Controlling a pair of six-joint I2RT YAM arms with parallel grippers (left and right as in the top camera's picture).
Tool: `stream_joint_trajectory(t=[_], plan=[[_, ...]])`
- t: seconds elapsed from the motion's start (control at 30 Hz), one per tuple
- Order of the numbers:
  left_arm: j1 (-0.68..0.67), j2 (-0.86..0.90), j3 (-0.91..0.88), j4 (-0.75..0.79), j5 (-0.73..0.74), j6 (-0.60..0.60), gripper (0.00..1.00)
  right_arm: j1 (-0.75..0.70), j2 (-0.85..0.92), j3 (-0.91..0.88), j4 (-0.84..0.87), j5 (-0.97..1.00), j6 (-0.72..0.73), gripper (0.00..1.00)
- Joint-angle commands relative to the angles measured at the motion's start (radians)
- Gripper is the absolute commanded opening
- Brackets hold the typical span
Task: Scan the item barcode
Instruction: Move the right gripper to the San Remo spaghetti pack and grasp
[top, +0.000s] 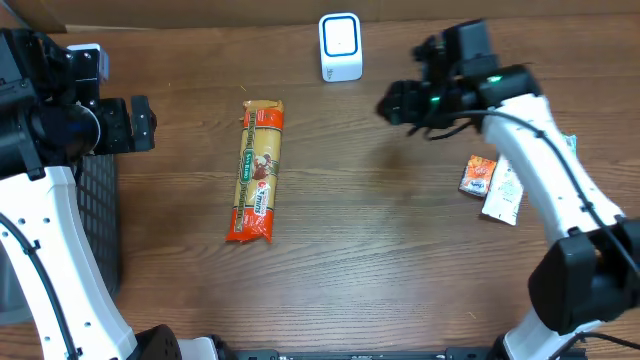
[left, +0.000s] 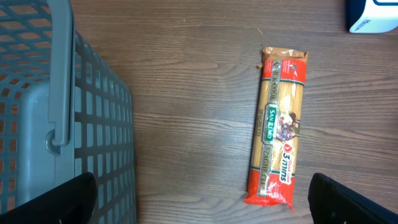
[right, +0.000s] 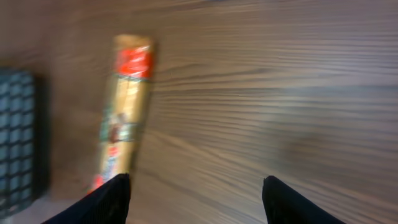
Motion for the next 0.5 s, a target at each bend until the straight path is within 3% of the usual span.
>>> stream_joint_trajectory(t=[0.0,0.47], plan=[[-0.007,0.006,-0.001,0.001,0.008,0.015,1.0,0.101,0.065,-0.021,0.051,-0.045,0.101,0.7],[-0.007,0.006,-0.001,0.0,0.008,0.015,1.0,0.355,0.333,-0.021,0.354,-0.038,0.367,0.64]])
